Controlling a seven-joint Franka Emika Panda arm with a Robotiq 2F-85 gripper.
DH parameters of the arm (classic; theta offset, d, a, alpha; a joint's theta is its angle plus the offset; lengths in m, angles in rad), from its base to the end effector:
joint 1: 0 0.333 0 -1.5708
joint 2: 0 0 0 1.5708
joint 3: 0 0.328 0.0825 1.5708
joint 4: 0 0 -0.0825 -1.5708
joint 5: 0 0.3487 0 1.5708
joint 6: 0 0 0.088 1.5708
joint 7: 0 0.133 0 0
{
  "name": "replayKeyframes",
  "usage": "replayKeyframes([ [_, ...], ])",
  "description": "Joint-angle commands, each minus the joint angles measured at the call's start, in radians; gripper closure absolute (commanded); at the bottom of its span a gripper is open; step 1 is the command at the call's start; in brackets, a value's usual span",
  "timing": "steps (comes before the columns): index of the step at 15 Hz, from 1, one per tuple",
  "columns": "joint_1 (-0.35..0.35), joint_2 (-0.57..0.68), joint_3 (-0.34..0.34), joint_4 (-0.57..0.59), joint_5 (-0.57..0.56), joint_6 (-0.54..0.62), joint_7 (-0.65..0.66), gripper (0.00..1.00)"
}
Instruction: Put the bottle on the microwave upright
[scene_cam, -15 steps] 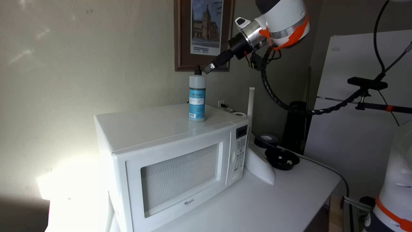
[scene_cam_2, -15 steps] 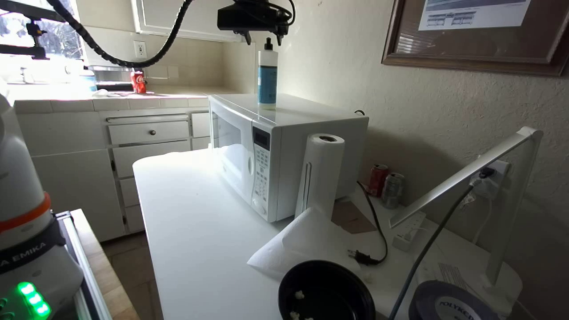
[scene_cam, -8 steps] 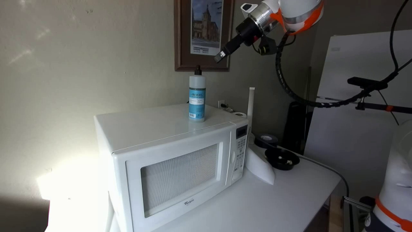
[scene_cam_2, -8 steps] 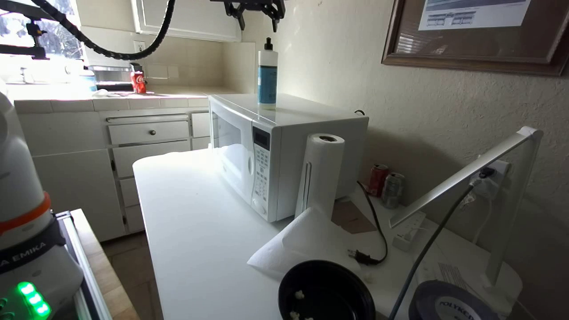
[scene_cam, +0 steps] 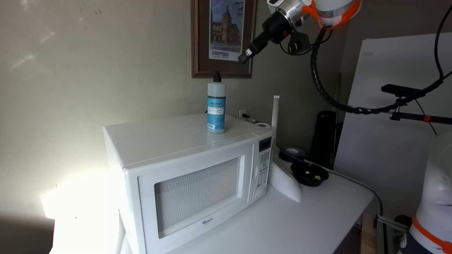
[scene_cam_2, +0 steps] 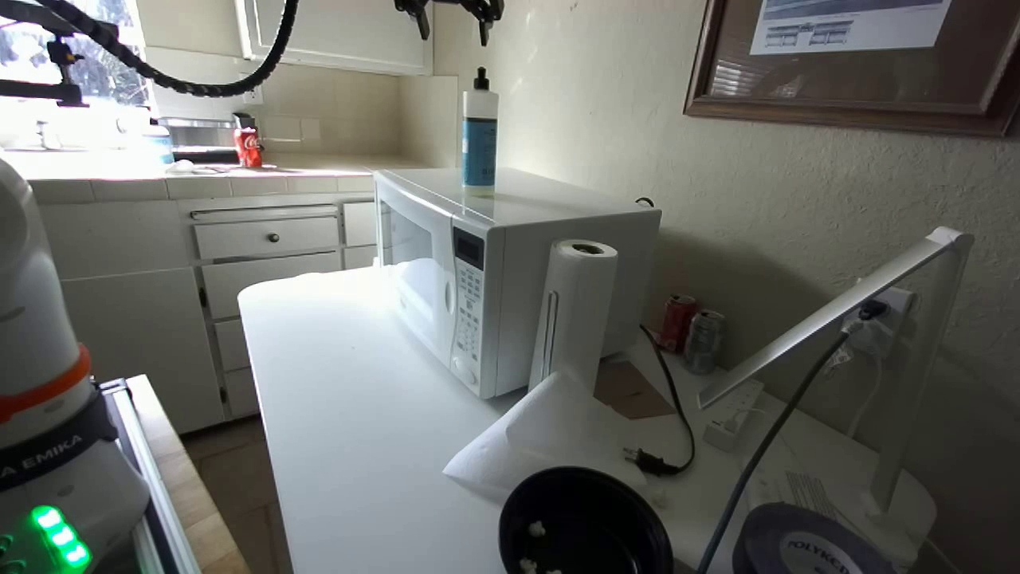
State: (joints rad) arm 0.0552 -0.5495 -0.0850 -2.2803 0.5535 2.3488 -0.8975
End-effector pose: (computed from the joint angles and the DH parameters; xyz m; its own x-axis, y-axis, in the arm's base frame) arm 0.4065 -0.0028 0.6290 0.5713 0.3936 0.7202 0.5577 -0.8300 0.0112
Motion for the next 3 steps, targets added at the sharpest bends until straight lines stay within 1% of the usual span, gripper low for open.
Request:
replayKeyframes([
  [1,0.044,-0.002,-0.034,0.0,-0.03,0.009,0.022,0.0],
  [3,0.045,-0.002,-0.034,0.0,-0.03,0.009,0.023,0.0],
])
